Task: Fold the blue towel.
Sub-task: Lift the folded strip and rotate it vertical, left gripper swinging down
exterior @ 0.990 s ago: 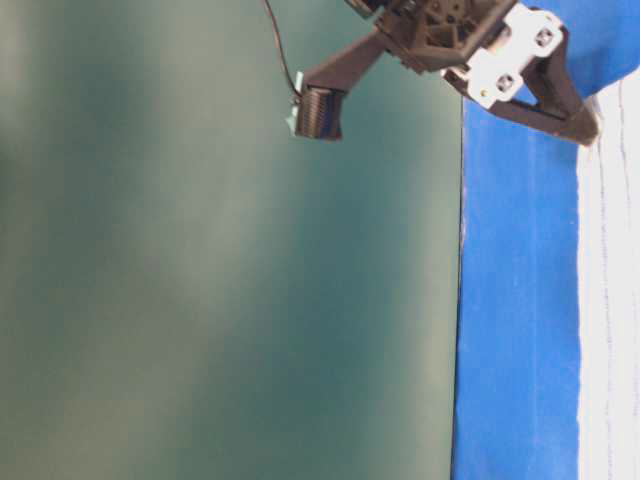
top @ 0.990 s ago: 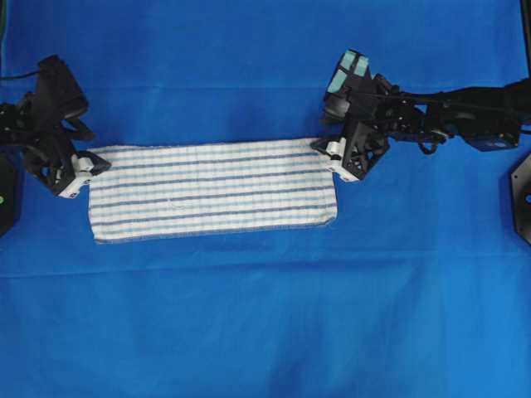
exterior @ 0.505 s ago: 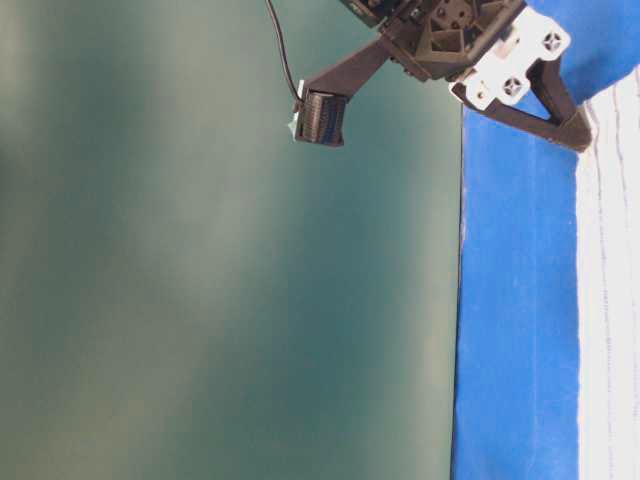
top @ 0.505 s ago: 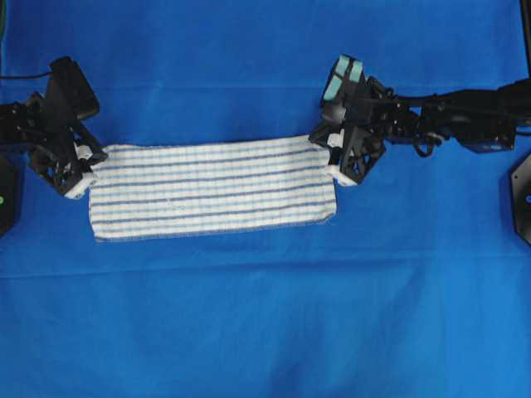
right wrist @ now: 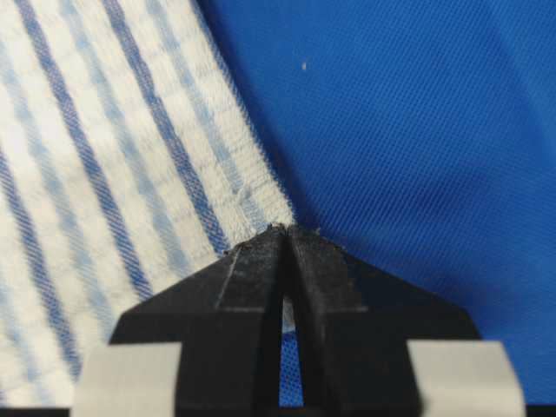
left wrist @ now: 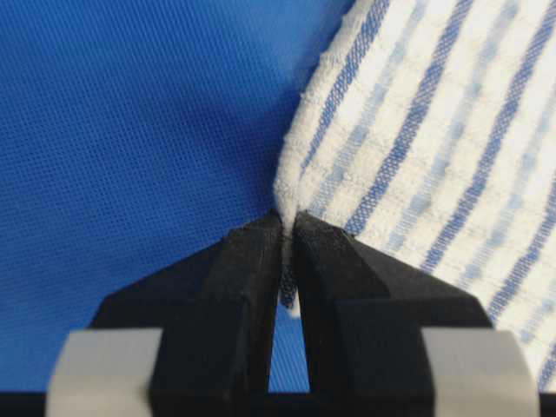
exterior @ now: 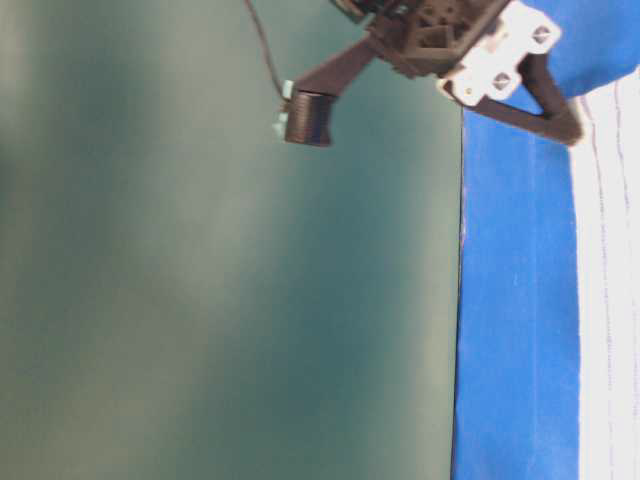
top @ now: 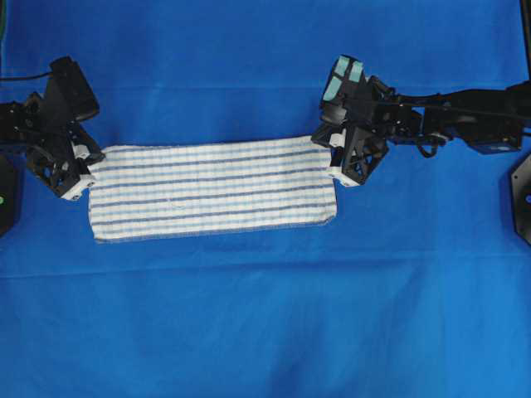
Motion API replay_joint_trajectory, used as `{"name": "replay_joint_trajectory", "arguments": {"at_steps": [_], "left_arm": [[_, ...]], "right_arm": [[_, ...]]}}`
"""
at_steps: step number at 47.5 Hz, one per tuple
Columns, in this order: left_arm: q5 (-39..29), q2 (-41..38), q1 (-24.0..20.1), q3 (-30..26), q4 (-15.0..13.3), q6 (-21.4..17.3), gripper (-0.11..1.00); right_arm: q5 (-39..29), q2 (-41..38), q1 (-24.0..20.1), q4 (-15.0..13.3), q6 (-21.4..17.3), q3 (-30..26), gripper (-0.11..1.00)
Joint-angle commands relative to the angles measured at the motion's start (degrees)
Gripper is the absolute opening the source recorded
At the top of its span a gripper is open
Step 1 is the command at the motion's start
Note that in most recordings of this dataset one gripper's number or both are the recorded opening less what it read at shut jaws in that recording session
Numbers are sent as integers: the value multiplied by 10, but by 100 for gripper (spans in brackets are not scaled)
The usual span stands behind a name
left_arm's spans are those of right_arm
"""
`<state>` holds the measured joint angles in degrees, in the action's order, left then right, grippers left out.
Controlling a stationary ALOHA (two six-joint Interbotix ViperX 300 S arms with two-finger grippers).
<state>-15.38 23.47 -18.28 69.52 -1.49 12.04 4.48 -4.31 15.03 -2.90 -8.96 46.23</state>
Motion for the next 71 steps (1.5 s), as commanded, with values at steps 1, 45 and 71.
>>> {"name": "replay_joint_trajectory", "arguments": {"at_steps": [1,45,71], "left_arm": [[-31,46,2,-19,1,2,2],[45,185,142,-31,-1,95,2],[170,-81,248,-216,0,90,2]], "right_arm": [[-13,44,-1,-1,-3,-9,2],[-63,147,55,1,-3,-54,2],[-62,84,147,-31,6,-156,2]]}}
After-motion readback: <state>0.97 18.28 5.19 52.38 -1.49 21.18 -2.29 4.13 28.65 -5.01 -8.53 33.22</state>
